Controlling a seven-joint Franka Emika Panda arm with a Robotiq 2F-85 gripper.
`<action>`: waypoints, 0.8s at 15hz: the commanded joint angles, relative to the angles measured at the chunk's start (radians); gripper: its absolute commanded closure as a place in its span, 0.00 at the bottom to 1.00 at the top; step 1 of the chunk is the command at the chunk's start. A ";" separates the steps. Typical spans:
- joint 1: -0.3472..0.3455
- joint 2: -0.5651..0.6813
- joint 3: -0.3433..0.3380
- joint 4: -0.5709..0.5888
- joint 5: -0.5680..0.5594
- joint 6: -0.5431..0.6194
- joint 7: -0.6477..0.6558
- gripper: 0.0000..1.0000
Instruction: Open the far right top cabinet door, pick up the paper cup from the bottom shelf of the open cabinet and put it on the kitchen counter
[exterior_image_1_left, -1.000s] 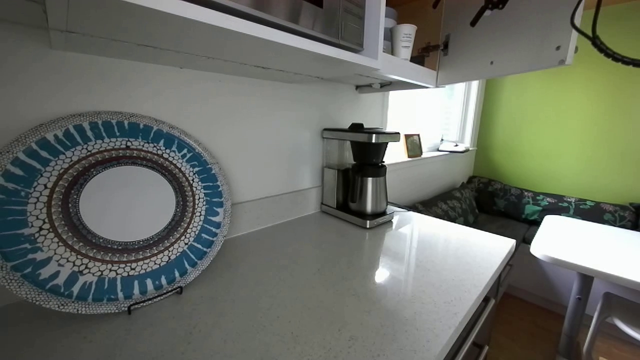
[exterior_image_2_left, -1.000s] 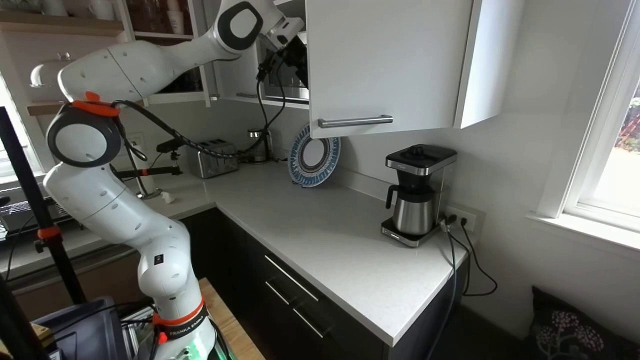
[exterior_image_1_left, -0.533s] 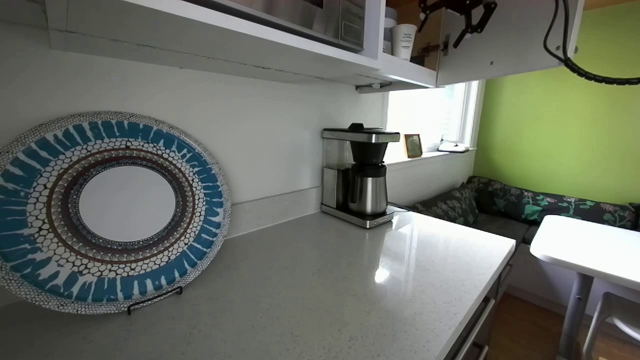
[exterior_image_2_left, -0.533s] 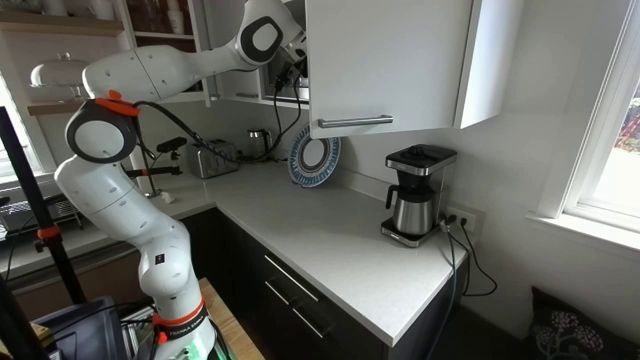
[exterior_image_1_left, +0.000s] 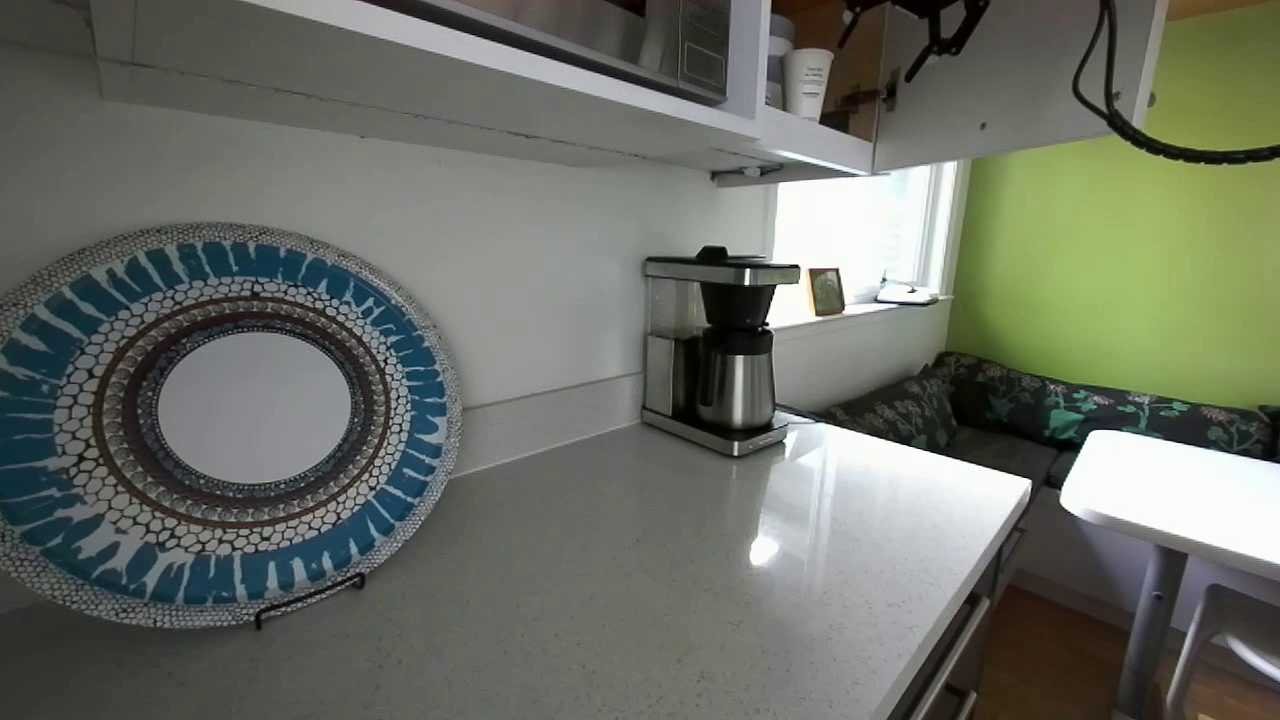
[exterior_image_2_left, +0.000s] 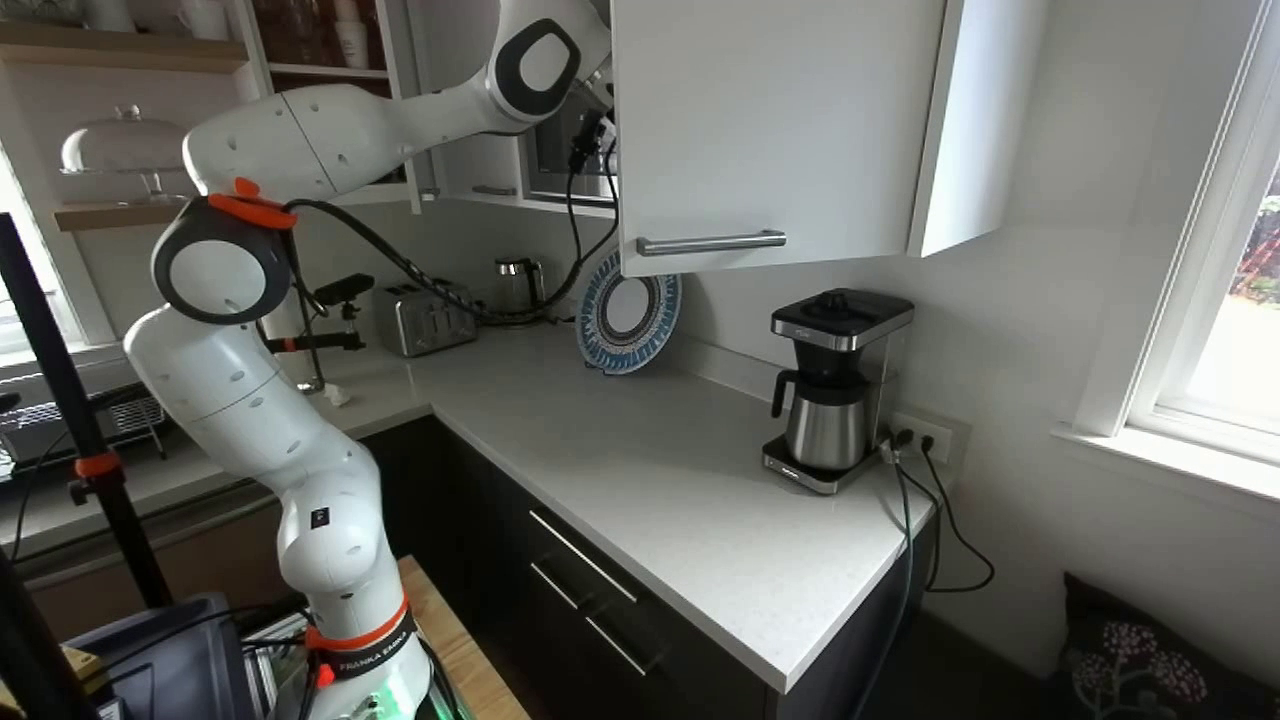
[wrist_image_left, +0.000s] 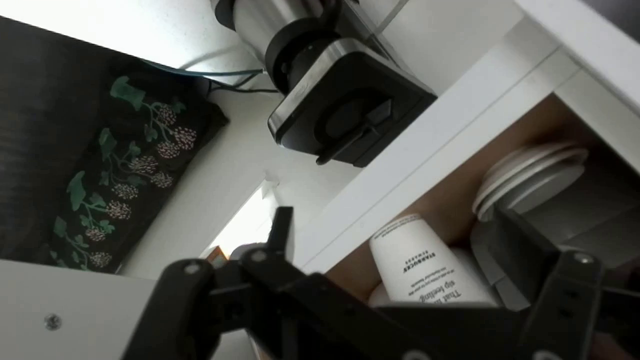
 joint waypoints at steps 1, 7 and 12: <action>0.008 0.089 -0.033 0.117 -0.047 0.029 0.038 0.00; 0.025 0.218 -0.061 0.285 -0.115 0.038 0.048 0.00; 0.002 0.298 -0.034 0.368 -0.133 0.075 0.058 0.00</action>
